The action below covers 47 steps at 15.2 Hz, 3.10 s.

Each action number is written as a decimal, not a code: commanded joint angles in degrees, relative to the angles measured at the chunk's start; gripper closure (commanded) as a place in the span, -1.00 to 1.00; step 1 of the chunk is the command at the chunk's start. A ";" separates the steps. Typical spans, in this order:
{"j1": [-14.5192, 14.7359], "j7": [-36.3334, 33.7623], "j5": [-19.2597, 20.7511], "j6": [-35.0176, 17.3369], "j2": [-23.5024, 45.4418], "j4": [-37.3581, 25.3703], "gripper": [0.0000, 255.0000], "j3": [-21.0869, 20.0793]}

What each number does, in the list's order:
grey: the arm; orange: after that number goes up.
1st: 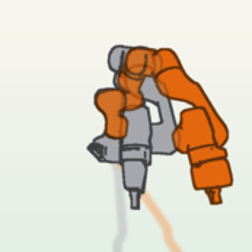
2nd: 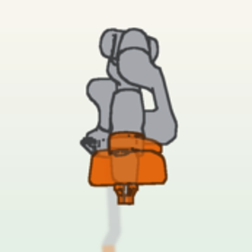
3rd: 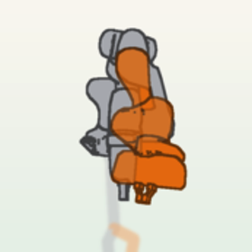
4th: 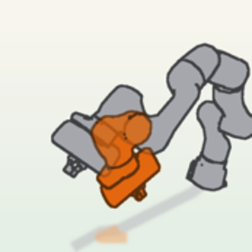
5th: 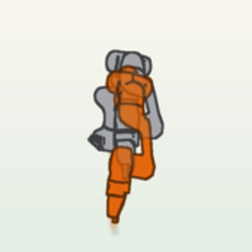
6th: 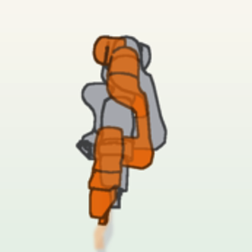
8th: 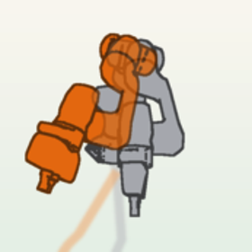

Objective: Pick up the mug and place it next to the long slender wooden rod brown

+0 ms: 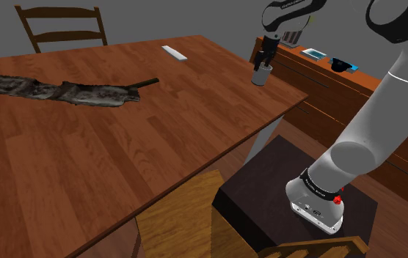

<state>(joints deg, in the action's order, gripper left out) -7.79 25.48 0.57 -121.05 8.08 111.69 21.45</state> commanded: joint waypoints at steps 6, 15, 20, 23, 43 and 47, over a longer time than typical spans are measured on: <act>-0.35 0.66 -0.98 -3.85 2.23 1.67 -1.00 -0.08; -0.35 0.66 -0.98 -3.84 2.23 1.67 1.00 -0.08; -0.35 0.67 -0.98 -3.84 2.23 1.67 1.00 -0.08; -0.35 0.67 -0.98 -3.85 2.23 1.67 1.00 -0.08; 0.10 0.01 0.86 10.61 -2.48 -8.38 1.00 0.18; 0.12 0.05 0.97 13.61 -2.83 -11.05 1.00 0.19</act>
<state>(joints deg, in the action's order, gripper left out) -7.68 25.55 1.53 -108.14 5.25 101.33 21.65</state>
